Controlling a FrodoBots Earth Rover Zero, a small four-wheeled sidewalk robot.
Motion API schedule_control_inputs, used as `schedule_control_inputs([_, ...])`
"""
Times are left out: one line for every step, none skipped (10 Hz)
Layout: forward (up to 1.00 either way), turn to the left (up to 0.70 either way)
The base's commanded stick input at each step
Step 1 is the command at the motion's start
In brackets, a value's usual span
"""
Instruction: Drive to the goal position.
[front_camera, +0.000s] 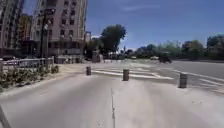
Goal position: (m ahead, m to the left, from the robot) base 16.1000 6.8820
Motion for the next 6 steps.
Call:
schedule_control_inputs([0.70,0.00])
schedule_control_inputs([0.70,0.00])
schedule_control_inputs([0.70,0.00])
schedule_control_inputs([0.70,0.00])
schedule_control_inputs([0.70,0.00])
schedule_control_inputs([0.70,0.00])
